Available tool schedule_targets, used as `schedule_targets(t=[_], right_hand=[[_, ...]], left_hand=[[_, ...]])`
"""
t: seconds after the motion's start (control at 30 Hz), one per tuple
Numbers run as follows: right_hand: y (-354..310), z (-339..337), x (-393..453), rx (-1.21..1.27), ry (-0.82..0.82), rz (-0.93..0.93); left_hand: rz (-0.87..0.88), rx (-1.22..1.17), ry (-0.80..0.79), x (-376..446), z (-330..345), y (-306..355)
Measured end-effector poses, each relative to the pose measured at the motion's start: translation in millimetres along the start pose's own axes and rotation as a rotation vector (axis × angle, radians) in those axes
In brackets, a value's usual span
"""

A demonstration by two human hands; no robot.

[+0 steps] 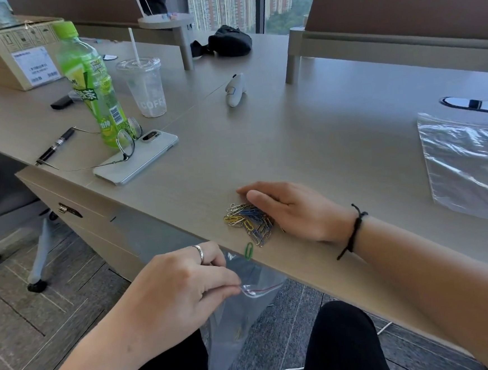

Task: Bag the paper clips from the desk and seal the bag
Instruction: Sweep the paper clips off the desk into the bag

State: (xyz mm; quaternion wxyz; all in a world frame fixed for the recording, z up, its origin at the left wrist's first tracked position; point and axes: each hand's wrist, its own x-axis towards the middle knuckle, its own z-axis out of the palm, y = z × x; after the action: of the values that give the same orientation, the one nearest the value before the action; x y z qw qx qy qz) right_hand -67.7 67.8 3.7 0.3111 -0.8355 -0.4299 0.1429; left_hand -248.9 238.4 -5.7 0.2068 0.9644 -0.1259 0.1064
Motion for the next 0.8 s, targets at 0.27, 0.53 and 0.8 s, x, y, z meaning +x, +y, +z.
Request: schedule_targets(t=[0.27,0.53,0.8], right_hand=[[-5,6,18,0.621,-0.066,0.021],[-9,6,18,0.752,-0.14,-0.008],[-21,11,26,0.676,-0.122,-0.067]], left_hand=[[0.057,0.01,0.009,4,0,-3],[0.036,-0.077,-0.068,5,2,-3],[0.029,-0.096,-0.069,5,2,-4]])
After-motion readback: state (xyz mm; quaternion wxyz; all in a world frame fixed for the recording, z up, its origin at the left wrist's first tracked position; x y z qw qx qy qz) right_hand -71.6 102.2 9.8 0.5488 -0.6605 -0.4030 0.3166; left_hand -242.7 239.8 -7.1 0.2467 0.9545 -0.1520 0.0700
